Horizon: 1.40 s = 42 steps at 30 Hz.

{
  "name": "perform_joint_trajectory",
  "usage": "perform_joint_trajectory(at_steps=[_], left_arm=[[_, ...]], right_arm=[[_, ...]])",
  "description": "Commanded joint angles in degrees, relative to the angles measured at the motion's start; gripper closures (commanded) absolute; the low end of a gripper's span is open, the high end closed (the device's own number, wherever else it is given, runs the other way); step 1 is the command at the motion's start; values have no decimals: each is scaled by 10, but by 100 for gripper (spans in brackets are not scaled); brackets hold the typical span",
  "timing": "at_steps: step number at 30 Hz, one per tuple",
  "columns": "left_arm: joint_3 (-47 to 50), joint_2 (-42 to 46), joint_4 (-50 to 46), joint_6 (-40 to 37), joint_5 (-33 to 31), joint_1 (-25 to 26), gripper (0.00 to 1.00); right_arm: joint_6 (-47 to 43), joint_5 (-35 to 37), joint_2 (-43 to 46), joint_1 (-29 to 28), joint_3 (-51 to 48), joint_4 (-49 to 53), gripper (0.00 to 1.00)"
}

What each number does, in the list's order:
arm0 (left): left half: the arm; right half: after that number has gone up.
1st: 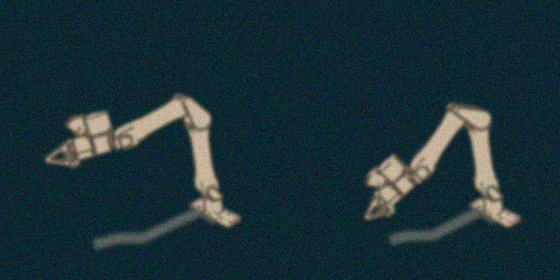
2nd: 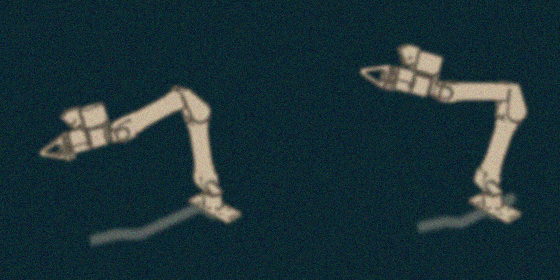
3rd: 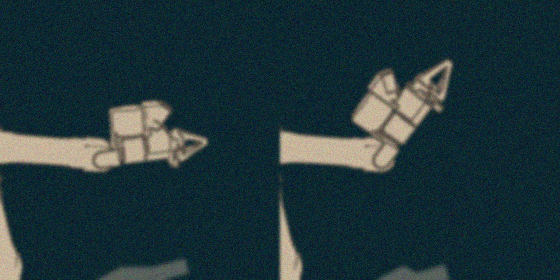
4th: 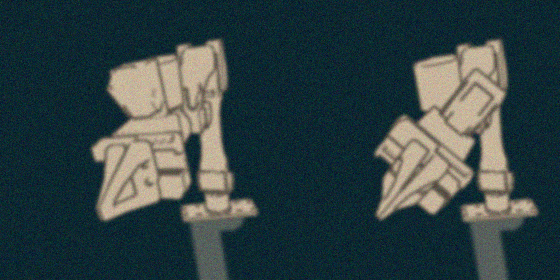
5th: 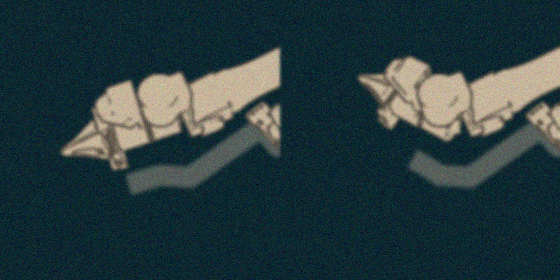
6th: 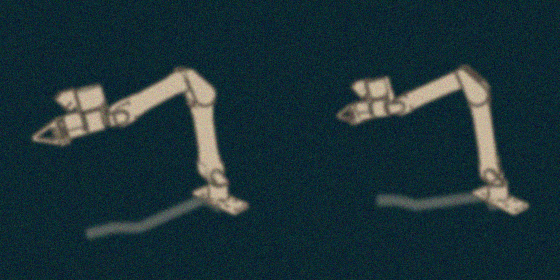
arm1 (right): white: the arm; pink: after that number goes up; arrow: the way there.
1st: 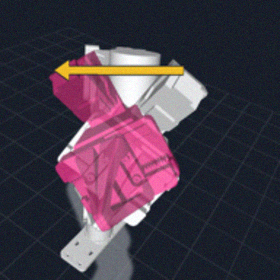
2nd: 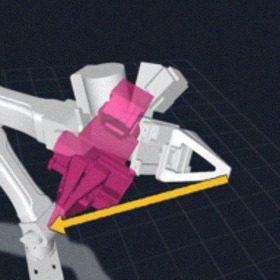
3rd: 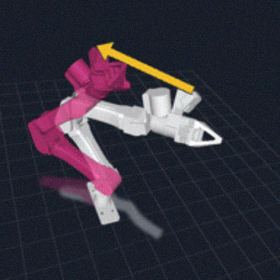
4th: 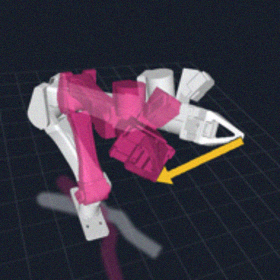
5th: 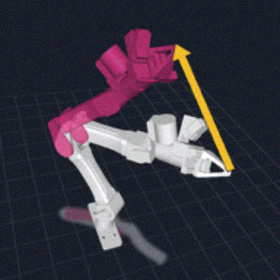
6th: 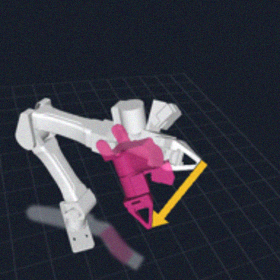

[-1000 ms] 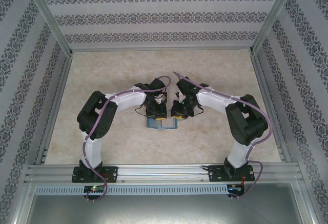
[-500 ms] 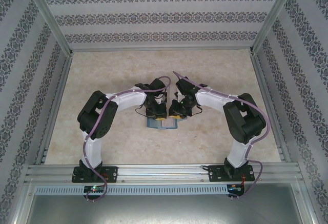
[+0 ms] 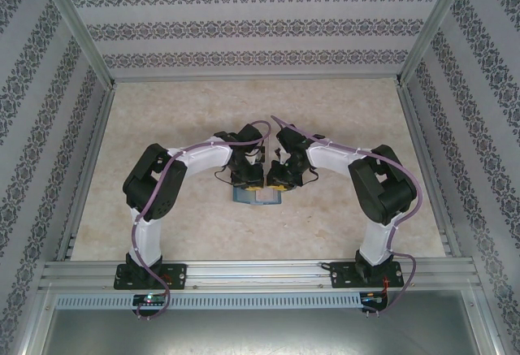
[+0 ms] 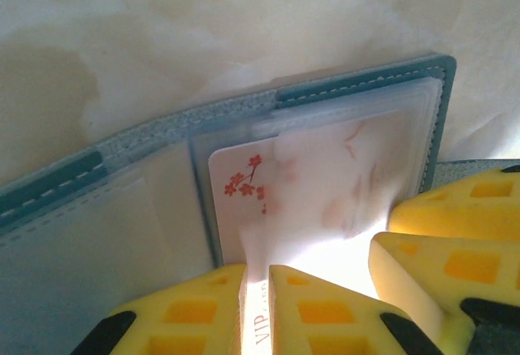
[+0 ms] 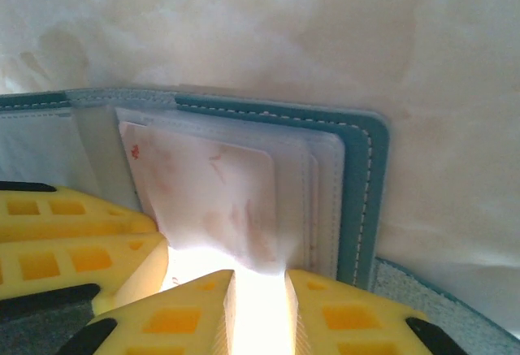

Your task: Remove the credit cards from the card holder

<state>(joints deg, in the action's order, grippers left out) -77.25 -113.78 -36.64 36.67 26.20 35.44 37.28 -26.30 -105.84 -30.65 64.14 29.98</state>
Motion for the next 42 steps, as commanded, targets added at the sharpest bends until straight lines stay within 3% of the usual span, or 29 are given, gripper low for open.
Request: perform_joint_trajectory(at_steps=[1, 14, 25, 42], left_arm=[[-11, 1, -45, -18, -33, -7, 84], [-17, 31, -54, -20, -44, -8, 82], [31, 54, 42, 25, 28, -32, 75], [75, 82, 110, 58, 45, -49, 70]], right_arm=[[-12, 35, -7, -5, 8, 31, 76], [-15, 35, -3, -4, 12, 38, 76], [-17, 38, 21, -6, 29, 54, 76], [-17, 41, 19, -17, 59, 70, 75]])
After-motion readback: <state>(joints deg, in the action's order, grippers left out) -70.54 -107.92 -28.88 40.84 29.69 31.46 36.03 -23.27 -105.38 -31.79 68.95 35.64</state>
